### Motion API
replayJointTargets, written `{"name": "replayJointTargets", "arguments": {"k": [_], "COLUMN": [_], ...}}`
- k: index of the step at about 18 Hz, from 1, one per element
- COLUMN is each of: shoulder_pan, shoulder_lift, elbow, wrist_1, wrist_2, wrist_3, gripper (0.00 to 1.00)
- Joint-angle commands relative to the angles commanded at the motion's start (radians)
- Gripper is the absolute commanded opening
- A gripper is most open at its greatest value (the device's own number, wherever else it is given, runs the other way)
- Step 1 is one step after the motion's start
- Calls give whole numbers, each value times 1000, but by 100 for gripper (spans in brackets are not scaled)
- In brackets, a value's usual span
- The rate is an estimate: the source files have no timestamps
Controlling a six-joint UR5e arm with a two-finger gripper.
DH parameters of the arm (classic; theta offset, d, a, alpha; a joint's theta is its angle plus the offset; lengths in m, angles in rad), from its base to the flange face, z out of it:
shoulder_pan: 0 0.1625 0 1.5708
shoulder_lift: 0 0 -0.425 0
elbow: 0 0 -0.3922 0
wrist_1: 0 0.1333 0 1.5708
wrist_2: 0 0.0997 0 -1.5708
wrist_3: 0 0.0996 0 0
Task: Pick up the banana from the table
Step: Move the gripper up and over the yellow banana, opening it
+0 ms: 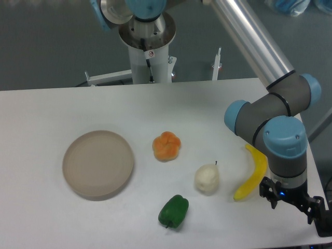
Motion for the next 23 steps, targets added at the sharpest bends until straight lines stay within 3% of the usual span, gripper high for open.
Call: {"name": "replayJointTargets", "arguments": {"k": [9,17,23], "shoulder_pan": [5,69,133], "shoulder_lift": [18,140,176], "elbow": [-29,-236,-321], "wrist_1": [-2,-20,-103], "wrist_2": [-5,-15,-71], "wrist_3": [-3,11,3], "gripper": [100,100,100]}}
